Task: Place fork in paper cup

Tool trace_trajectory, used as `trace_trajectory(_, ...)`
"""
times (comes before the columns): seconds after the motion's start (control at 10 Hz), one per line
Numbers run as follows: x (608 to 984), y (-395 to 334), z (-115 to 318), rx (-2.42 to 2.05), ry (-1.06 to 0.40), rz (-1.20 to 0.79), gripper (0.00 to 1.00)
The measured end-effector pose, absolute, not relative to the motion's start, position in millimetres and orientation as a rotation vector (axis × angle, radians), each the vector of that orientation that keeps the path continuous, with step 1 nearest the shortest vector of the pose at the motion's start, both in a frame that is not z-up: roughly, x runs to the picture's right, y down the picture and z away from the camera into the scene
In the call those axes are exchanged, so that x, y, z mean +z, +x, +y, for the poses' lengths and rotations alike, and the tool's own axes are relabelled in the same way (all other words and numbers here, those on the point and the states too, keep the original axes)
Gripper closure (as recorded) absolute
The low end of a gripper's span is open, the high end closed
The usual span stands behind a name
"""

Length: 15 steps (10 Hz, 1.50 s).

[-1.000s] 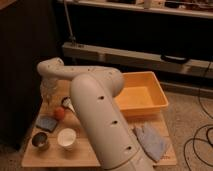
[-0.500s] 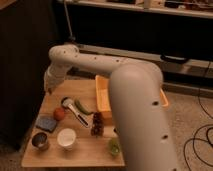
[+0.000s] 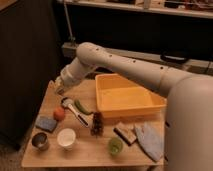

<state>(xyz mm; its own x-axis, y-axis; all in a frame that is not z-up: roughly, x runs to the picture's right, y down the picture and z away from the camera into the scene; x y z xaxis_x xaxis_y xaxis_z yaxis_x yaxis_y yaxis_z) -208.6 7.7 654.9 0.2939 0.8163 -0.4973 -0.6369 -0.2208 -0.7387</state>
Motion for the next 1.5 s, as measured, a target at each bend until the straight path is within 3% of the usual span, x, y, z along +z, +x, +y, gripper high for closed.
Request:
trace_trajectory(0.3, 636, -159, 23, 1.309, -1.244, -0.205, 1.0)
trace_trajectory(1.1, 637, -160, 24, 1.285, -1.266, -0.191, 1.0)
trace_trajectory(1.5, 632, -172, 57, 1.131, -1.511, -0.083, 1.0)
